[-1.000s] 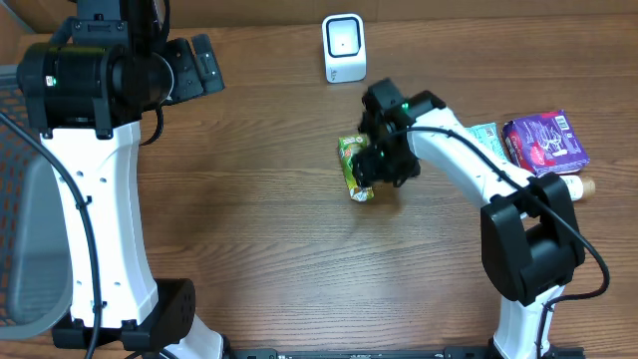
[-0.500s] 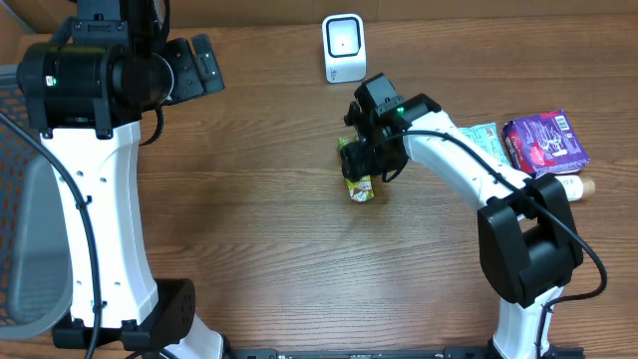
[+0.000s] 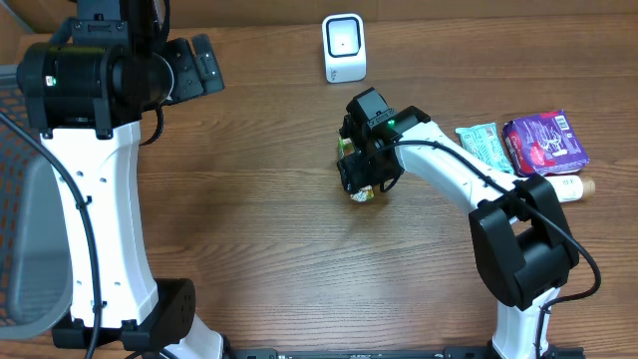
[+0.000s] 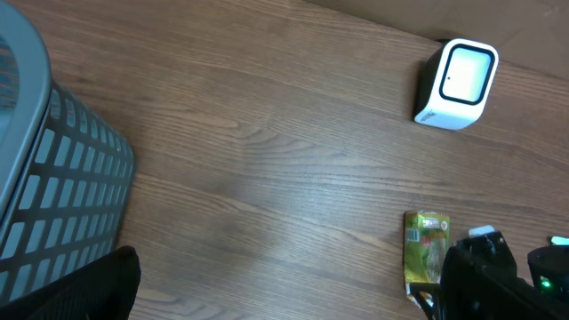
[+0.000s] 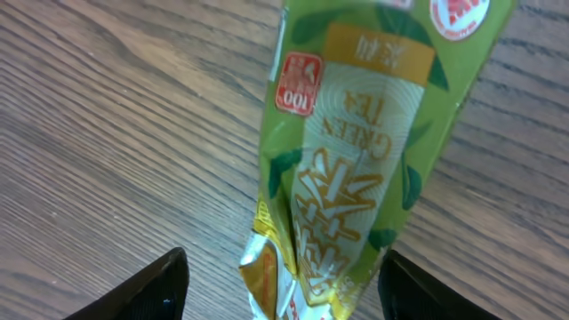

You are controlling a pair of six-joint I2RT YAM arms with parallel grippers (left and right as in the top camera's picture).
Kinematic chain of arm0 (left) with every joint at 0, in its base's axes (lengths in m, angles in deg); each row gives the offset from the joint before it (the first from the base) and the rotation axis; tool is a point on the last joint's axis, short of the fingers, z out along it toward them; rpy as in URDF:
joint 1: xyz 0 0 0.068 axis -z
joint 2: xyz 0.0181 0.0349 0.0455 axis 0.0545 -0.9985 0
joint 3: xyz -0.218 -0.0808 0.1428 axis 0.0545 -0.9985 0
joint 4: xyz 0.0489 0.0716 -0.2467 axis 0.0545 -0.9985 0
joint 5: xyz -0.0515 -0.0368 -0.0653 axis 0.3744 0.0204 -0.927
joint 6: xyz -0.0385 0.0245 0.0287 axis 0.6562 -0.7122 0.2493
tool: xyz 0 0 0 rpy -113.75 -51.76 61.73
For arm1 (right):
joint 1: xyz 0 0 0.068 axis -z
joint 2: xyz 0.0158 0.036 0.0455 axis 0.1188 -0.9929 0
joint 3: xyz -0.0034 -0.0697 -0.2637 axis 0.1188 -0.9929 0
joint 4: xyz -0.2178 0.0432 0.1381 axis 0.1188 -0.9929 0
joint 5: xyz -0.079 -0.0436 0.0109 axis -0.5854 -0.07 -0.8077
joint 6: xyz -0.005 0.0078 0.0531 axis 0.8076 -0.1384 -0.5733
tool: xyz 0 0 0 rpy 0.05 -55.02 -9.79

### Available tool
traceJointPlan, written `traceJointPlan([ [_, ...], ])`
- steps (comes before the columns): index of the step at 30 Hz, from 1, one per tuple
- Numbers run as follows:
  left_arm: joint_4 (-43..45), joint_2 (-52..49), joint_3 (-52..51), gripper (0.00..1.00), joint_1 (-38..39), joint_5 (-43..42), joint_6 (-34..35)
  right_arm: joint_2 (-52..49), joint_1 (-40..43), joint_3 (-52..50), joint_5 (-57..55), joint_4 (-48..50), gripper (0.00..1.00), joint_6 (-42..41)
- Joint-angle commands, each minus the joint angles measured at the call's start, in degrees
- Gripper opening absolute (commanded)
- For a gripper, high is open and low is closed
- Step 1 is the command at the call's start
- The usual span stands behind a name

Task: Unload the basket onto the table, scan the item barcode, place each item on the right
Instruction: 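Lift the tea packet and carry it toward the scanner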

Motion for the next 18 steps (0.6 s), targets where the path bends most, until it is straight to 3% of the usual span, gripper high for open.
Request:
traceJointPlan([
  [1, 0.02, 0.11, -0.09, 0.99, 0.39, -0.31, 0.61, -1.29, -0.04, -0.31, 0.94, 0.48, 0.68, -0.44],
  [9, 0.04, 0.11, -0.09, 1.0, 0.39, -0.31, 0.63, -3.41, 2.38, -0.28, 0.57, 0.07, 0.34, -1.73],
  [14, 0.02, 0.11, -0.09, 1.0, 0.39, -0.28, 0.61, -3.41, 4.81, -0.28, 8.48, 0.0, 0.32, -1.7],
  [18, 0.02, 0.11, -0.09, 1.0, 0.39, -0.28, 0.63, -3.39, 5.2, -0.26, 10.6, 0.04, 0.1, -1.7],
])
